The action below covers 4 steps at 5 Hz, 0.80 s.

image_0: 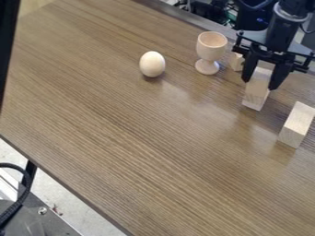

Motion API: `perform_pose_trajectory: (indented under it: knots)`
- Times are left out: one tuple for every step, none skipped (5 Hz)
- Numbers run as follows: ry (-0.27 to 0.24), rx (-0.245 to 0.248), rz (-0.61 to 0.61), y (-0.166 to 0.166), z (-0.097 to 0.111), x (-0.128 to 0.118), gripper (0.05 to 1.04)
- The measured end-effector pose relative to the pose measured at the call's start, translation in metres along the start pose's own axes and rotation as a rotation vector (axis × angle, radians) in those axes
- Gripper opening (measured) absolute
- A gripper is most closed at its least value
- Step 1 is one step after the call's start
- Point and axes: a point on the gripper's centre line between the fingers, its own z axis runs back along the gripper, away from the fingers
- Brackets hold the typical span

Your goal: Pick up the block and place it on top of a white block

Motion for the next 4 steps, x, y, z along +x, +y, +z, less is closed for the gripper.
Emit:
perform_pose_trajectory:
  knots:
    - [-0.014,-0.01,-0.015,-0.006,0.008,-0.002,0.536]
    - [-0.04,-0.016,-0.039,-0.012,0.023,-0.006,0.536]
    - [-0.045,-0.015,-0.09,-0.03,0.025,-0.019,0.536]
    - [-0.044,-0.022,-0.122,-0.042,0.026,-0.027,0.536]
